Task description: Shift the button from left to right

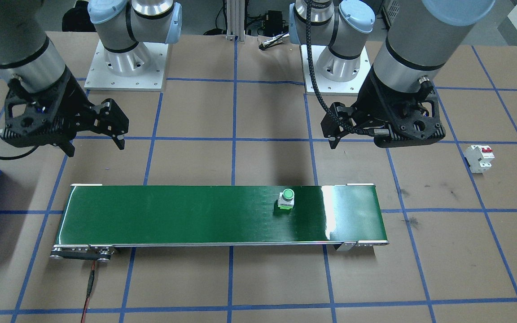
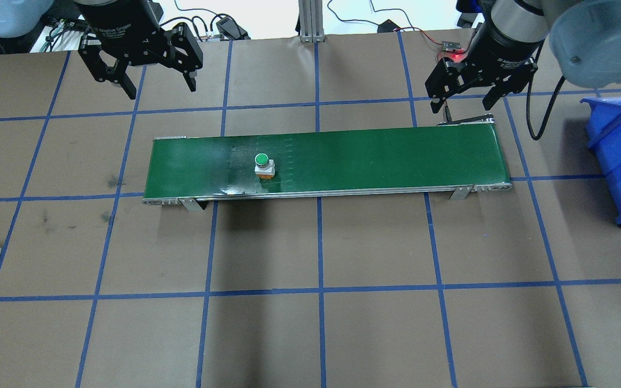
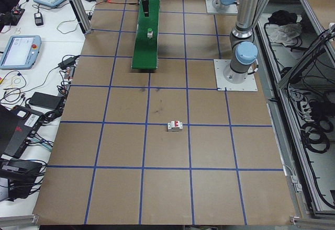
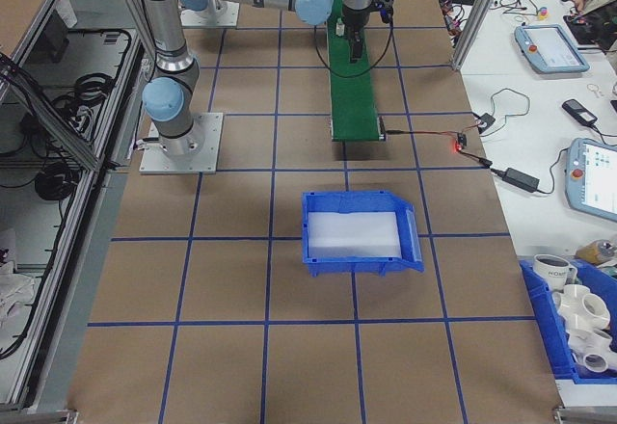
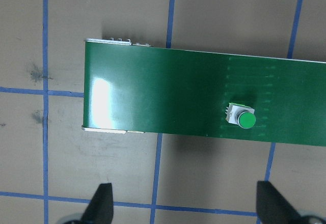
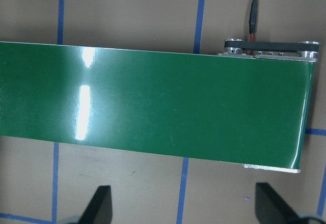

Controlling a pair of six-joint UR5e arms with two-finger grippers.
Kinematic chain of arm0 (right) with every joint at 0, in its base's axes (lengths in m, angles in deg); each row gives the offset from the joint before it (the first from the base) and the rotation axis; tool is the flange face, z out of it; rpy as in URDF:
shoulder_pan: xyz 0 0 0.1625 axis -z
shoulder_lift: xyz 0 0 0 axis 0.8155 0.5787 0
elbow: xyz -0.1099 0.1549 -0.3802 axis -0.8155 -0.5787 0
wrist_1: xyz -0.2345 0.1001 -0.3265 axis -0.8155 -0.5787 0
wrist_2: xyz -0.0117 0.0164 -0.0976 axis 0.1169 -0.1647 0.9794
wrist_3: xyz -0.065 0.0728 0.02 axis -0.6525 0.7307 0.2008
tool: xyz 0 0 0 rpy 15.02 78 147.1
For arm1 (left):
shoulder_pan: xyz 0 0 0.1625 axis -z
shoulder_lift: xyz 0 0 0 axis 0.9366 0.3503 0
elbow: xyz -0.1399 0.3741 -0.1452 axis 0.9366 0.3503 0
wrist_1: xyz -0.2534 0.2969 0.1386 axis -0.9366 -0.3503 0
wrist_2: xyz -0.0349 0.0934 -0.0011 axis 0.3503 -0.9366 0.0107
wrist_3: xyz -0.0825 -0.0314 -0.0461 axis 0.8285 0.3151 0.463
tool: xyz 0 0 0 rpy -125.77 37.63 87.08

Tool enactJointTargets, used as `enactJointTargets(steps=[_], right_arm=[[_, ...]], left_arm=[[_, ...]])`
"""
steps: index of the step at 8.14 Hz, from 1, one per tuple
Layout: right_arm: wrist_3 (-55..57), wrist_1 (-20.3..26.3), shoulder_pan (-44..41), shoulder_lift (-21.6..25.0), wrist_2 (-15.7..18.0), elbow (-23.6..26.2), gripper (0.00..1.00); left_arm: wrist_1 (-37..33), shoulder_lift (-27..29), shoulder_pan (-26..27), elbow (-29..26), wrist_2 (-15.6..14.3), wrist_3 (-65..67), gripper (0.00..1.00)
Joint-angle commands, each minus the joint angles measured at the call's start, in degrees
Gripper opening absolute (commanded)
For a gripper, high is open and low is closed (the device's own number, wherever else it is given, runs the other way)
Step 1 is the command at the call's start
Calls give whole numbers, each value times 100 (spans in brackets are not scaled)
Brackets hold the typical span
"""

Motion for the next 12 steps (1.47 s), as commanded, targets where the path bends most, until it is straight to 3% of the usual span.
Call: enactJointTargets(steps=[1, 3, 5, 10, 12], right_arm=[[71, -327, 12, -268, -51, 108, 100], [158, -905, 12, -383, -392, 449, 100], [1183, -848, 12, -462, -341, 503, 100], [2294, -760, -5, -568, -393, 600, 100], [2234, -821, -5, -629, -699, 600, 100]], left_arm=[[9, 0, 0, 0, -5, 0, 100], [9, 0, 0, 0, 4, -9, 100], [0, 0, 0, 0, 13, 0, 100], [9, 0, 0, 0, 22, 9, 100], [9, 9, 0, 0, 22, 9, 100]])
